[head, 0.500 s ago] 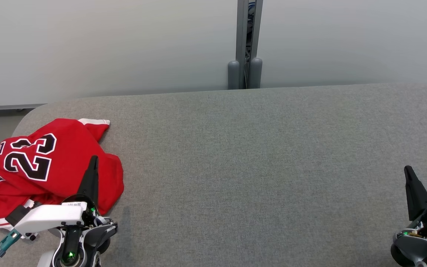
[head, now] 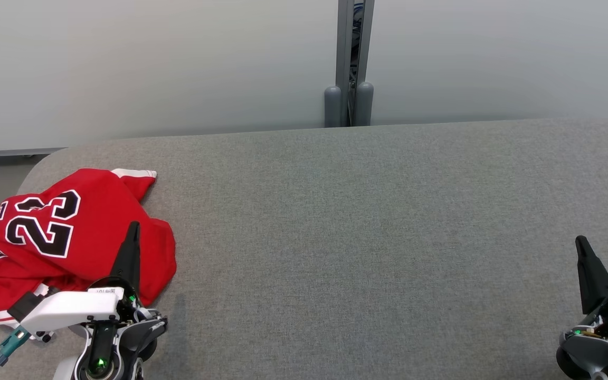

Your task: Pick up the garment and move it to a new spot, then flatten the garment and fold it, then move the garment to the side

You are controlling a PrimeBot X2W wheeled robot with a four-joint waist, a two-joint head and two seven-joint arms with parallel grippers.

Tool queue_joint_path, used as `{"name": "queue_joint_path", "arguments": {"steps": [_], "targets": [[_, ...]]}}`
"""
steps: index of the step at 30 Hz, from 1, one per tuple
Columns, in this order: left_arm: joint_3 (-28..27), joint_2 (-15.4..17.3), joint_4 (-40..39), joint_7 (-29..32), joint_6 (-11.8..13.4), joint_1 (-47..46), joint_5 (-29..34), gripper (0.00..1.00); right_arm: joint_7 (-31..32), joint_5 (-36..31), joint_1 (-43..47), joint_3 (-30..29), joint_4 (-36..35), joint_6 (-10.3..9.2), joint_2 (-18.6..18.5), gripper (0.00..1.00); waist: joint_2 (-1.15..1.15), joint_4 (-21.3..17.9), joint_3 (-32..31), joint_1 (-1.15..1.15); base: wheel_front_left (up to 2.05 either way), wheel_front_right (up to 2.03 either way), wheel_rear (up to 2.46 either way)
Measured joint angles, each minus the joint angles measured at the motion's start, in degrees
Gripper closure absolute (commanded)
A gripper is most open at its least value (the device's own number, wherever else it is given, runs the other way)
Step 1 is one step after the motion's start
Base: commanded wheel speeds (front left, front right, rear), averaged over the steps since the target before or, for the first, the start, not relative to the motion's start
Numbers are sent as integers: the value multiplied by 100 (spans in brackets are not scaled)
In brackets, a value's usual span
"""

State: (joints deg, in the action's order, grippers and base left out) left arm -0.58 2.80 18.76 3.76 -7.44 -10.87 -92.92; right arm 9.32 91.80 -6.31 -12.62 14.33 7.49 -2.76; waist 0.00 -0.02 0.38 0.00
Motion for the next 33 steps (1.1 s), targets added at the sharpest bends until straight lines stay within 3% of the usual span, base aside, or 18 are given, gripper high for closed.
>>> {"name": "queue_joint_path", "arguments": {"steps": [16, 17, 23, 33], "targets": [[0, 0, 0, 0, 0, 0, 1, 100, 0, 0, 0, 0, 0, 0, 0, 100, 0, 0, 0, 0, 0, 0, 0], [0, -2, 16, 0, 1, 9, 1, 0, 0, 1, 7, 1, 13, 0, 4, 0, 0, 0, 0, 0, 0, 0, 0], [33, -74, 220, -30, 2, 360, 1, 0, -32, 1, 257, 74, 254, -8, 141, 0, 0, -2, -2, 0, 0, 0, 0], [181, -59, -78, -285, 2, 446, 188, 0, -353, -254, 249, 445, 261, -8, 134, 0, 0, -7, -22, 0, 0, 0, 0]]}}
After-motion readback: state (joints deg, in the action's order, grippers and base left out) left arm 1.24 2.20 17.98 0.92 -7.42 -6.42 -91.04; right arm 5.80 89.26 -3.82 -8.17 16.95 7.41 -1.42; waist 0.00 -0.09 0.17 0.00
